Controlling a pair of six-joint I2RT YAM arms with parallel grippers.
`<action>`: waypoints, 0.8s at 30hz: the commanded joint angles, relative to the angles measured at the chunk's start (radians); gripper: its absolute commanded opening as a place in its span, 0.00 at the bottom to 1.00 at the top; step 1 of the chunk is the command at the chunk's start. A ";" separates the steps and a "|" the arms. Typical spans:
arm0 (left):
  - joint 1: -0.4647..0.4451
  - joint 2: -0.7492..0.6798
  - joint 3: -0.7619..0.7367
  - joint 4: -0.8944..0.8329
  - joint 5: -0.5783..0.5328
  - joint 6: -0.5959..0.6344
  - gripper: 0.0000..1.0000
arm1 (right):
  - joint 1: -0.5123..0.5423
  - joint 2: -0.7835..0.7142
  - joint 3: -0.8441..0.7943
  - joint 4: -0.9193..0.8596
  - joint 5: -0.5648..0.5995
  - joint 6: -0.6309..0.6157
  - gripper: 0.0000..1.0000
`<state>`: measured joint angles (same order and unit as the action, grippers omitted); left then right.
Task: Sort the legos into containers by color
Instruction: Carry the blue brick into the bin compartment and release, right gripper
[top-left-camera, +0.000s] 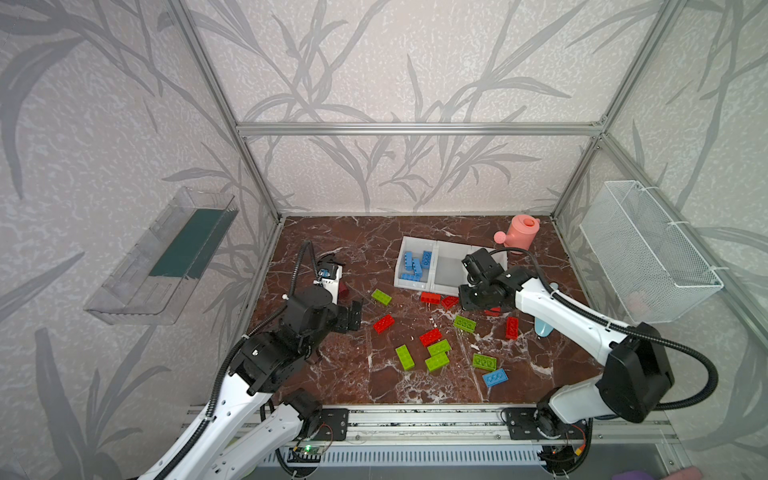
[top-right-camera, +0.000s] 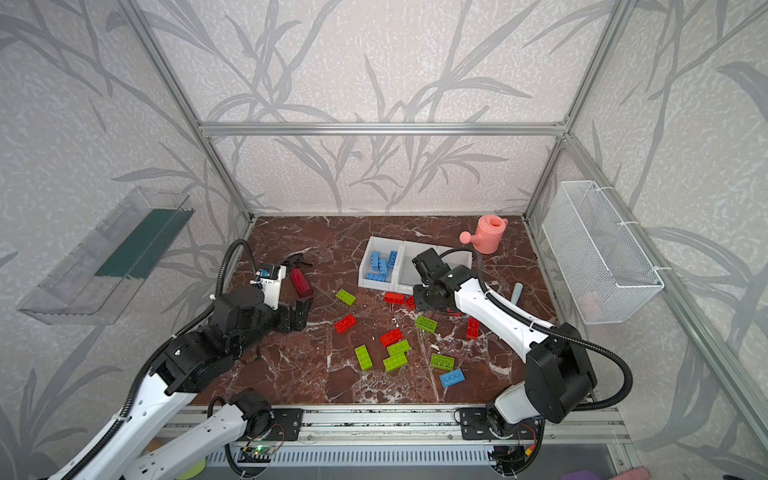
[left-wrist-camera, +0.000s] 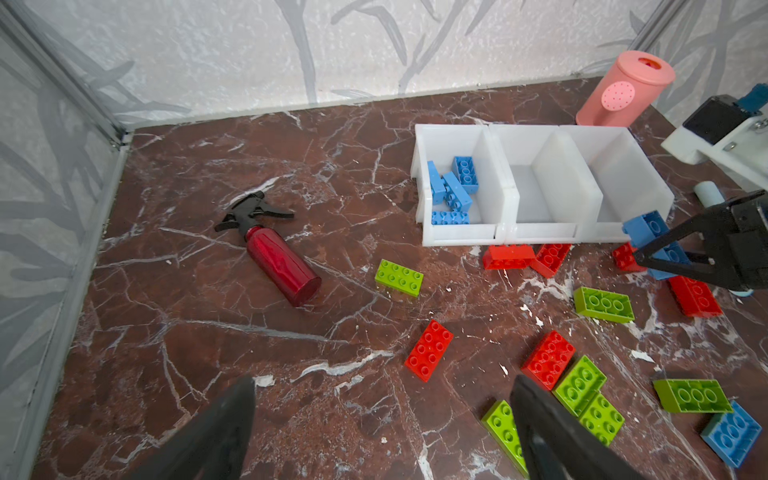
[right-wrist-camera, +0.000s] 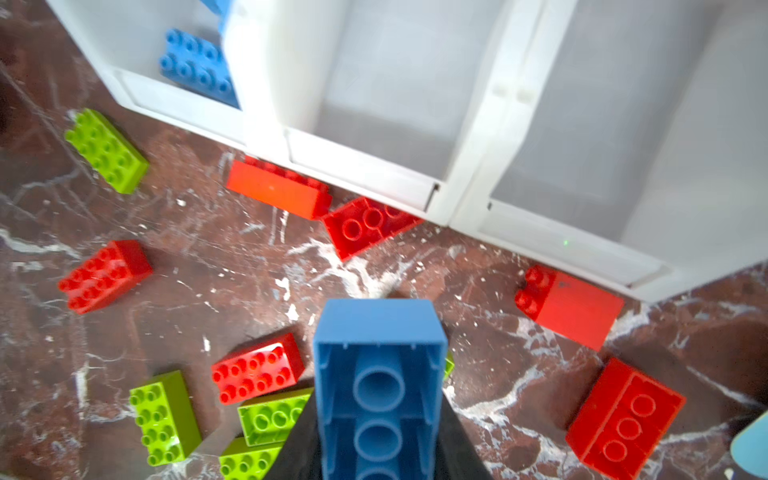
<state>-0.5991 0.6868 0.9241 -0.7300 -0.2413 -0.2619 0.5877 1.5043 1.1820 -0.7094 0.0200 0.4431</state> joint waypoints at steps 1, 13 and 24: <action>0.006 -0.030 -0.022 0.025 -0.086 -0.013 0.99 | 0.007 0.078 0.106 -0.023 -0.030 -0.058 0.24; 0.011 -0.002 -0.031 0.027 -0.109 -0.001 0.99 | 0.006 0.396 0.485 -0.065 -0.074 -0.134 0.24; 0.013 0.013 -0.028 0.028 -0.063 0.008 0.98 | 0.007 0.700 0.874 -0.167 -0.064 -0.121 0.25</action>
<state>-0.5934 0.7029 0.8986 -0.7086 -0.3130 -0.2619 0.5919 2.1479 1.9839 -0.8055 -0.0448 0.3244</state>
